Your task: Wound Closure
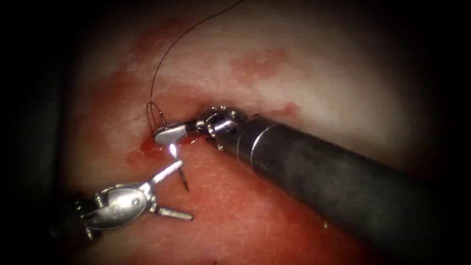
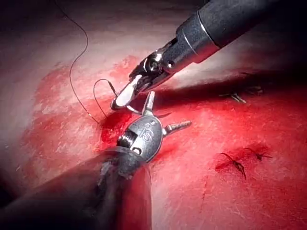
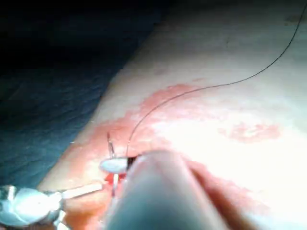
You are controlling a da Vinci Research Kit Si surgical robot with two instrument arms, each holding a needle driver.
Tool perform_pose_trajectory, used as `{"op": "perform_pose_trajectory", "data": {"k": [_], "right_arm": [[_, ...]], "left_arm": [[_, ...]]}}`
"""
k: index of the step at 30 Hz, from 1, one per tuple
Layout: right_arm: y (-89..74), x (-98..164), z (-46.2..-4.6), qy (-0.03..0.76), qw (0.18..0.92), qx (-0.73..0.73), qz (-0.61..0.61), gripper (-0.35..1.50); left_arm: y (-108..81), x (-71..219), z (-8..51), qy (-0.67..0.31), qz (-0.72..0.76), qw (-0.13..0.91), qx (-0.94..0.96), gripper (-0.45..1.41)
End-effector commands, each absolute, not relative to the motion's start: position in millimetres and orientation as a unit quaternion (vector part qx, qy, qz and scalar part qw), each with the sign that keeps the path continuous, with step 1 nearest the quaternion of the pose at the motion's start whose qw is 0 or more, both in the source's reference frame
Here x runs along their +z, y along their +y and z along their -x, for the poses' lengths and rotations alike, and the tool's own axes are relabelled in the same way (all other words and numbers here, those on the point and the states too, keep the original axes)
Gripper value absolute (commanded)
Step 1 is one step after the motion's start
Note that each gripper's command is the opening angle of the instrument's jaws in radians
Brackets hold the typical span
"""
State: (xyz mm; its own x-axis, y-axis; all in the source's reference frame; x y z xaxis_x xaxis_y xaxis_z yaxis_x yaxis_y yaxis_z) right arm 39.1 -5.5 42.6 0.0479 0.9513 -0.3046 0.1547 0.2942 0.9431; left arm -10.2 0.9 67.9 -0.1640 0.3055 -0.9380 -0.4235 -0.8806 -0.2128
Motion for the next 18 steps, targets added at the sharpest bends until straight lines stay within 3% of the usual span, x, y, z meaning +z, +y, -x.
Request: {"op": "perform_pose_trajectory", "data": {"k": [1,3,5,18], "right_arm": [[-5.1,43.1,-39.9,0.591,0.551,0.359,-0.466,-0.35],[-4.6,43.3,-39.8,0.615,0.558,0.347,-0.436,-0.35],[-3.8,43.5,-39.6,0.631,0.56,0.341,-0.414,-0.35],[-3.0,44.2,-39.6,0.684,0.589,0.278,-0.329,-0.35]], "left_arm": [[0.7,68.6,10.7,0.047,0.602,0.239,0.76,0.68],[0.4,68.2,9.8,0.022,0.601,0.245,0.76,0.27],[0.3,68.2,8.3,-0.002,0.6,0.241,0.763,-0.45],[4.7,74.4,4.7,-0.035,0.514,0.269,0.813,-0.45]]}}
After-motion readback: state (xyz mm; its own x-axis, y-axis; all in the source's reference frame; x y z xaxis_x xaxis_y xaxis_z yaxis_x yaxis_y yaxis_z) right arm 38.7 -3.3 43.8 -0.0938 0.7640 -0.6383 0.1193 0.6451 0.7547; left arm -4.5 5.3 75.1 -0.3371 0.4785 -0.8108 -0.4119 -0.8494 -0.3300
